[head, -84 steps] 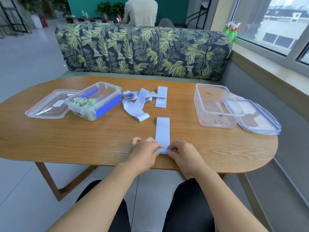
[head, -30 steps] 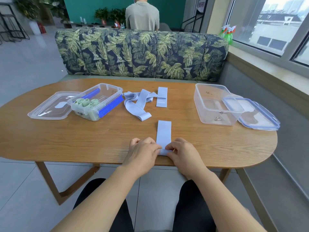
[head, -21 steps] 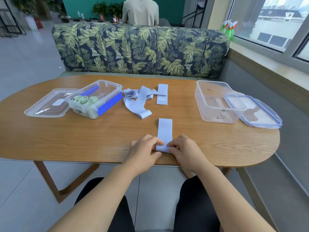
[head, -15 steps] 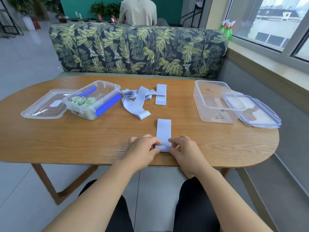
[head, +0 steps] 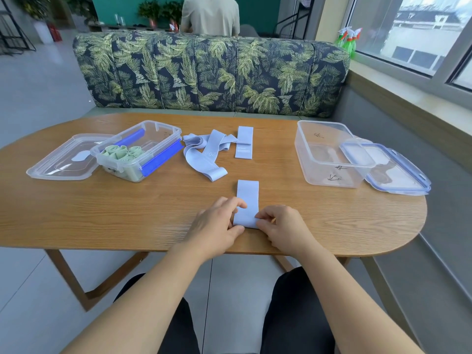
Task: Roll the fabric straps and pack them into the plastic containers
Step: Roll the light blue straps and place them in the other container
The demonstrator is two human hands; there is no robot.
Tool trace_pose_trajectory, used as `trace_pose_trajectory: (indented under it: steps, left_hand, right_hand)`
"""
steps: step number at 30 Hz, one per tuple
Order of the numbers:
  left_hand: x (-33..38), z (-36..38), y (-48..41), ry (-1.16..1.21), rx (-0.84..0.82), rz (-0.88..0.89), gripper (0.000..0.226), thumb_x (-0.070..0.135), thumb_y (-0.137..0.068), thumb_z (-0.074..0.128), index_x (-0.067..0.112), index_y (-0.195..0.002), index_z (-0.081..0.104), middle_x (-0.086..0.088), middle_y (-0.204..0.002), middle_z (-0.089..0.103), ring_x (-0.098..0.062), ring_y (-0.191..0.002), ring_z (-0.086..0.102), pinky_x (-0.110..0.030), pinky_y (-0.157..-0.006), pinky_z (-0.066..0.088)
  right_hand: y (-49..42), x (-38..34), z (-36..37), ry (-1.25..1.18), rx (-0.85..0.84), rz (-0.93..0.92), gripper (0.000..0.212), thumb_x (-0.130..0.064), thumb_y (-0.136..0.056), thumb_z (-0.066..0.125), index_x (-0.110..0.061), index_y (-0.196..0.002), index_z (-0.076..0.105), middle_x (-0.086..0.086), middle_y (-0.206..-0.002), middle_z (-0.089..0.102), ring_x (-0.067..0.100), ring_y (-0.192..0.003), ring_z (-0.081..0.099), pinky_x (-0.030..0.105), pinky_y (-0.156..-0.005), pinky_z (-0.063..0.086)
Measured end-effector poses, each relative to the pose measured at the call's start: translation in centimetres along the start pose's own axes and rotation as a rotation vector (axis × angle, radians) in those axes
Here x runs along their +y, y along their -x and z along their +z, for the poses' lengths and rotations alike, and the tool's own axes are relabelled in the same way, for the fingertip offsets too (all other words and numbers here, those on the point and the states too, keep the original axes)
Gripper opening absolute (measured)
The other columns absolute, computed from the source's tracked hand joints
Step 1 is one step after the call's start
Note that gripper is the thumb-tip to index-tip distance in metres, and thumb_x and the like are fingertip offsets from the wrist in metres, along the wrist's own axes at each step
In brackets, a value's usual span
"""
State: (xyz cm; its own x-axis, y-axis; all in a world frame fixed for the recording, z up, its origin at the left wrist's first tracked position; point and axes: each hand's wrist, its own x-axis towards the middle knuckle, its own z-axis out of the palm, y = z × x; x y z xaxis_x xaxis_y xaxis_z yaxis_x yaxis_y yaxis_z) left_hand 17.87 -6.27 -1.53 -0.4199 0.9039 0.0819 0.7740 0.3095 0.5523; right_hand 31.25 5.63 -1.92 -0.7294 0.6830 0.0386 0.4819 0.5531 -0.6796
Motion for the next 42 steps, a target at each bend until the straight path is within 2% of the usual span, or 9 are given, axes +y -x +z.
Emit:
trace_pose_trajectory:
  steps: [5, 8, 11, 19, 22, 25, 32, 38, 42]
  left_hand:
    - [0.0, -0.1, -0.5, 0.021, 0.005, -0.030, 0.018, 0.025, -0.093, 0.058, 0.033, -0.109, 0.060, 0.018, -0.093, 0.043, -0.006, -0.082, 0.050, -0.024, -0.071, 0.037]
    - [0.0, -0.2, -0.9, 0.017, -0.005, -0.035, 0.018, 0.026, -0.095, 0.056, 0.030, -0.111, 0.061, 0.017, -0.094, 0.044, -0.006, -0.082, 0.047, -0.023, -0.070, 0.034]
    - [-0.1, -0.3, -1.4, 0.014, -0.026, -0.043, 0.018, 0.027, -0.096, 0.054, 0.029, -0.112, 0.062, 0.015, -0.104, 0.047, -0.007, -0.085, 0.047, -0.024, -0.073, 0.035]
    - [-0.5, -0.2, -2.3, 0.031, -0.070, -0.077, 0.022, 0.033, -0.096, 0.052, 0.029, -0.116, 0.061, 0.013, -0.114, 0.048, -0.009, -0.086, 0.050, -0.025, -0.078, 0.040]
    - [-0.5, -0.3, -2.2, 0.082, -0.074, -0.067, 0.026, 0.033, -0.092, 0.058, 0.037, -0.117, 0.053, 0.016, -0.113, 0.046, -0.006, -0.078, 0.053, -0.030, -0.082, 0.047]
    - [-0.5, -0.4, -2.3, 0.075, -0.067, -0.065, 0.021, 0.028, -0.090, 0.061, 0.040, -0.105, 0.053, 0.017, -0.107, 0.047, -0.006, -0.077, 0.055, -0.034, -0.081, 0.049]
    - [-0.6, -0.2, -3.3, 0.049, -0.068, -0.105, 0.017, 0.028, -0.093, 0.058, 0.036, -0.109, 0.056, 0.013, -0.107, 0.047, -0.010, -0.084, 0.050, -0.027, -0.078, 0.042]
    - [-0.5, -0.4, -3.8, 0.044, -0.094, -0.127, 0.021, 0.030, -0.095, 0.054, 0.033, -0.115, 0.059, 0.008, -0.111, 0.048, -0.013, -0.090, 0.052, -0.030, -0.083, 0.044]
    - [-0.4, -0.4, -3.8, 0.009, -0.098, -0.130, 0.024, 0.034, -0.097, 0.050, 0.032, -0.121, 0.056, 0.007, -0.115, 0.047, -0.014, -0.093, 0.053, -0.029, -0.081, 0.042]
  right_hand:
    - [-0.5, 0.3, 0.0, -0.069, -0.014, 0.042, 0.016, -0.020, -0.090, 0.060, -0.017, -0.100, 0.071, -0.013, -0.069, 0.056, 0.014, -0.070, 0.056, 0.037, -0.073, 0.055]
    - [-0.3, 0.5, 0.4, -0.108, 0.069, 0.025, 0.023, -0.021, -0.088, 0.061, -0.018, -0.110, 0.068, -0.012, -0.076, 0.058, 0.013, -0.072, 0.056, 0.036, -0.076, 0.053]
    - [0.1, 0.7, 0.8, -0.085, 0.144, -0.037, 0.019, -0.020, -0.085, 0.066, -0.024, -0.103, 0.069, -0.011, -0.088, 0.060, 0.010, -0.076, 0.054, 0.032, -0.078, 0.049]
    - [-1.1, 0.7, 0.4, -0.016, 0.077, -0.027, 0.018, -0.024, -0.089, 0.063, -0.023, -0.105, 0.071, -0.009, -0.092, 0.060, 0.011, -0.085, 0.055, 0.034, -0.082, 0.049]
    - [-1.5, 0.7, 0.2, -0.030, 0.050, -0.010, 0.019, -0.024, -0.091, 0.062, -0.021, -0.106, 0.071, -0.009, -0.088, 0.060, 0.013, -0.075, 0.055, 0.038, -0.077, 0.053]
    - [-2.0, 0.7, 0.2, -0.073, 0.028, 0.020, 0.019, -0.023, -0.091, 0.061, -0.019, -0.107, 0.071, -0.010, -0.084, 0.060, 0.012, -0.066, 0.052, 0.039, -0.073, 0.054]
    - [-2.5, 1.0, 0.1, -0.246, 0.009, 0.090, 0.023, -0.017, -0.090, 0.061, -0.020, -0.111, 0.066, -0.008, -0.077, 0.061, 0.000, -0.046, 0.053, 0.017, -0.051, 0.043]
    - [-2.8, 1.3, 0.7, -0.095, 0.042, 0.003, 0.018, -0.018, -0.085, 0.066, -0.029, -0.099, 0.066, -0.010, -0.095, 0.059, 0.000, -0.079, 0.052, 0.024, -0.075, 0.041]
    - [-3.3, 1.4, 0.6, -0.104, 0.022, 0.011, 0.016, -0.018, -0.087, 0.064, -0.027, -0.101, 0.068, -0.011, -0.089, 0.058, 0.006, -0.073, 0.051, 0.028, -0.076, 0.045]
